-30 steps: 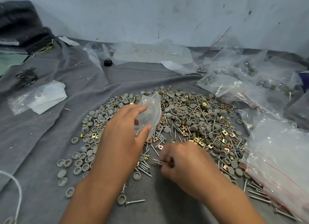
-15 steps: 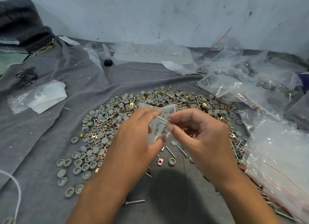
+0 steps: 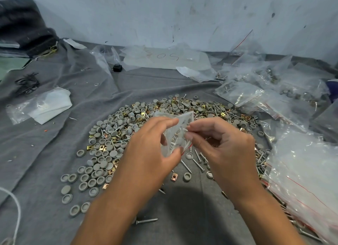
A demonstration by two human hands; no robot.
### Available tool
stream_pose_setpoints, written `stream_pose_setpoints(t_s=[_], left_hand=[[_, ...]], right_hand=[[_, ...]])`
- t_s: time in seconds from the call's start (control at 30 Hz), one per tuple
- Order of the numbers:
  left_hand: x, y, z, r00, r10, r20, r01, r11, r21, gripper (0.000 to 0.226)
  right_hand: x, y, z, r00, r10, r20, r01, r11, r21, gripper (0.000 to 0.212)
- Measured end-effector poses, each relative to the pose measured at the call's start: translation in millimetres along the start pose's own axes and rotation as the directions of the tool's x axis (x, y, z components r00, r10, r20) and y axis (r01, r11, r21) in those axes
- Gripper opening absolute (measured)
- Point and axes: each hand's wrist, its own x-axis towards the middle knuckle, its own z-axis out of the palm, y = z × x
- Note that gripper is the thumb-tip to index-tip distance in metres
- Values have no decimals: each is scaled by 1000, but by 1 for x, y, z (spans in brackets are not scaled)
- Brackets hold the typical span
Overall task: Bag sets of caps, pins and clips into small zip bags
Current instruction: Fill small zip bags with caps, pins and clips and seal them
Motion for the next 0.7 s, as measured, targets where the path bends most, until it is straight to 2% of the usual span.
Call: stream_pose_setpoints(t_s=[0.1,0.2,0.27,0.33,0.37,0.43,0.5,0.53,0.57,0.63,0.7], left_hand=[[0,1,0,1000,-4,5,4,1000,-12,57],[-1,4,-2,1000,-6,6,6,1000,-10,57],[0,3,-3,1000,-16,-24,16,1000,6,56],[0,2,-4,995,-22,-100,26,999,43,55],[1,3,-5,988,-22,-155,31,998,54,55],[1,5,-7,954,-10,-300,21,999,35,52],[1,5,-9,902,31,-430,-17,999,36,49],[2,4,-9,892,53,-448,-29,998,62,49],[2,1,-9,905,63,-422,-25,995,94,49],[3,-1,-7,959,17,-282,24,990,140,53],[2,0,-5,979,-3,-206,35,988,154,56]], right_hand=[[1,-1,-1,998,53,26,-56,987,153,20],[2,-2,-2,996,19,89,-29,993,115,25],[3,2,-5,999,29,37,-31,998,49,20],[3,9,-9,994,106,20,-103,991,-90,17],[1,13,-9,978,194,79,-177,966,-188,18],[-5,21,-7,887,396,235,-273,863,-425,16],[-13,25,-4,819,496,289,-252,763,-595,20],[-15,26,-2,811,507,292,-234,739,-632,22],[-16,25,-1,815,502,290,-215,726,-653,23],[-15,23,-2,821,492,289,-196,719,-667,21],[-15,22,-4,825,493,277,-203,715,-670,20]])
